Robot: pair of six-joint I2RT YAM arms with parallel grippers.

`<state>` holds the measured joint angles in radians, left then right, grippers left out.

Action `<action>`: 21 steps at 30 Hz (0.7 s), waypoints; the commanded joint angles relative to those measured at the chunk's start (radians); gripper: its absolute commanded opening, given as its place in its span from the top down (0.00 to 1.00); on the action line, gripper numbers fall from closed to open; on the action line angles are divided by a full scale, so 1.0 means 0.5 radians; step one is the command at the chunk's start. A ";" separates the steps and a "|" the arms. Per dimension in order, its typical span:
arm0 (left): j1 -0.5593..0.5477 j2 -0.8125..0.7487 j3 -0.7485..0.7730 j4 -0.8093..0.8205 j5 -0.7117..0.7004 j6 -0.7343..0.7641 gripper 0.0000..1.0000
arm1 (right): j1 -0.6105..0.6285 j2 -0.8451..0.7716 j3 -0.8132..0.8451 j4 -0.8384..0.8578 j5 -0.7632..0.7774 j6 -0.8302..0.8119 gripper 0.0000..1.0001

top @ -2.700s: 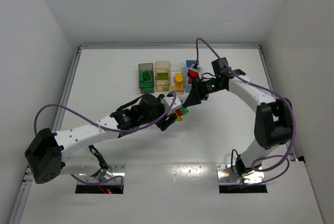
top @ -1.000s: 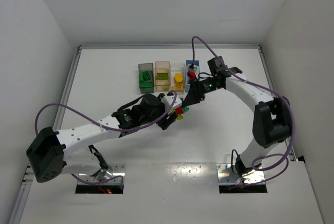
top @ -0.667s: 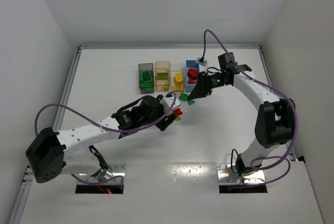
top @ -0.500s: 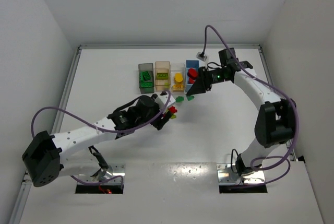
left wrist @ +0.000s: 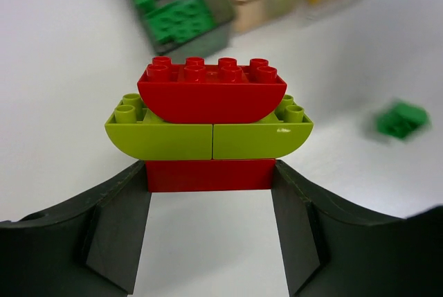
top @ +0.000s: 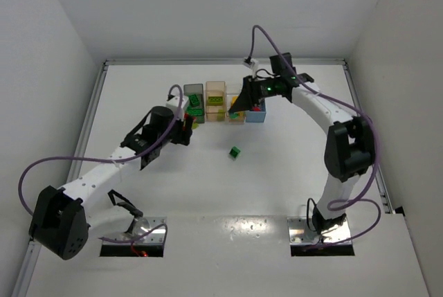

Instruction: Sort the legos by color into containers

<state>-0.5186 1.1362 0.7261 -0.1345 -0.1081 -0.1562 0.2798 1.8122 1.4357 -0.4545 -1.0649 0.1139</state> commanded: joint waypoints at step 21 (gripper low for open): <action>0.540 -0.269 -0.056 -0.090 0.146 -0.139 0.57 | 0.529 1.410 1.608 0.556 1.108 0.644 0.86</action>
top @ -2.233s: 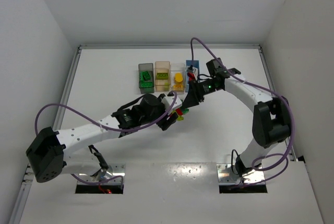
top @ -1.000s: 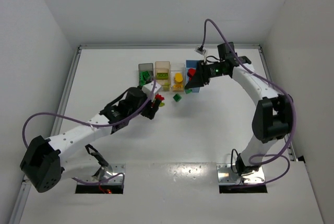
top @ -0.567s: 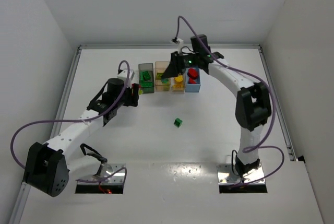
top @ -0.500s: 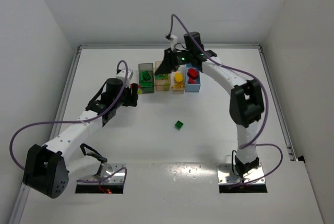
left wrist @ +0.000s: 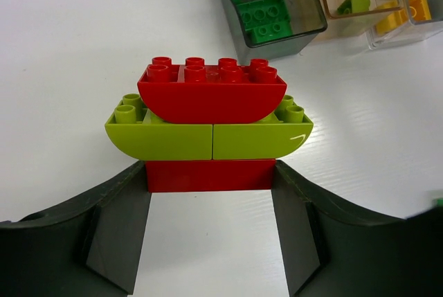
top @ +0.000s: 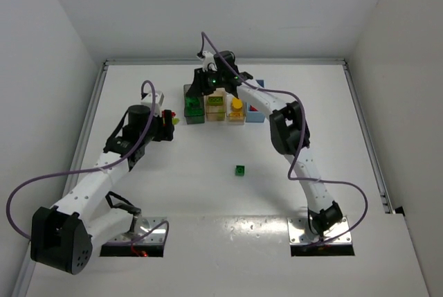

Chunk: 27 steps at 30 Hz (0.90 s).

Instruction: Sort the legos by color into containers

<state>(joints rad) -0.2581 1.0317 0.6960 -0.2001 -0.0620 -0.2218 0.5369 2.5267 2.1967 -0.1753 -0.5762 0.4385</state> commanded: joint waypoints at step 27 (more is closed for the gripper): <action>-0.125 0.161 0.065 0.238 0.342 0.011 0.57 | -0.099 -2.031 -2.451 -1.200 -0.174 -2.250 0.20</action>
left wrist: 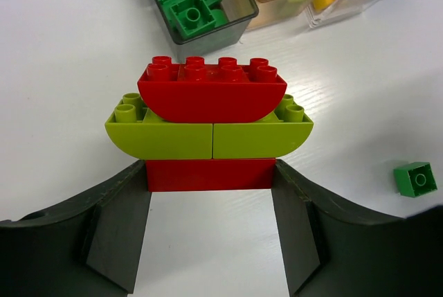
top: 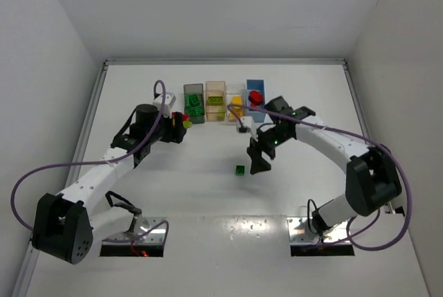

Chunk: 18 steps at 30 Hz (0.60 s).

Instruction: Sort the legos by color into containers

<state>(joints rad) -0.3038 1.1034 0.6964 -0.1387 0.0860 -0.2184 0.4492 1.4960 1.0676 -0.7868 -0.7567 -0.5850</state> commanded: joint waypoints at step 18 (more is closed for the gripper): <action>-0.073 0.057 0.104 0.115 -0.080 0.041 0.57 | 0.473 0.379 -0.218 0.748 0.802 0.084 0.20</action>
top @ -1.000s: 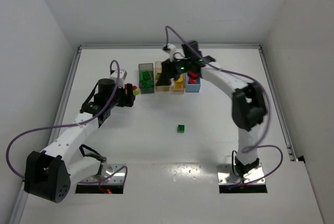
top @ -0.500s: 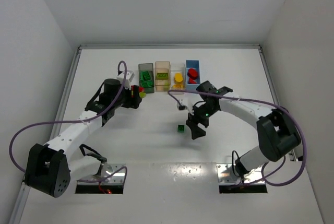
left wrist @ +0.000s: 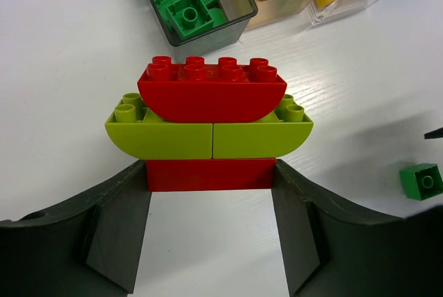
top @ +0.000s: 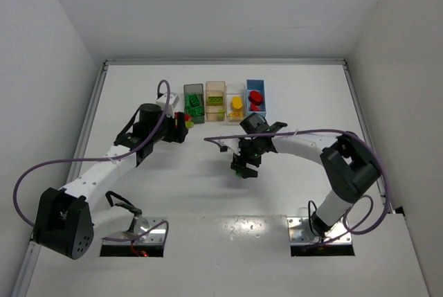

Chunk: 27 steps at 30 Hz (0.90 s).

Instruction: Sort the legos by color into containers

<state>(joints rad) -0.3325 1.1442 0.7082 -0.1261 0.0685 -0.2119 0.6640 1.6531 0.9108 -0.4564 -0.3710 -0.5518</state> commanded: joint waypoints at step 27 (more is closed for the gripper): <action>0.198 -0.027 0.118 0.111 -0.082 0.016 0.57 | -0.177 0.102 0.881 -0.318 -0.221 0.088 0.98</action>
<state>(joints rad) -0.2661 1.1572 0.7246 -0.1211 0.0265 -0.1875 0.6197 1.7672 1.2015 -0.6468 -0.4274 -0.5358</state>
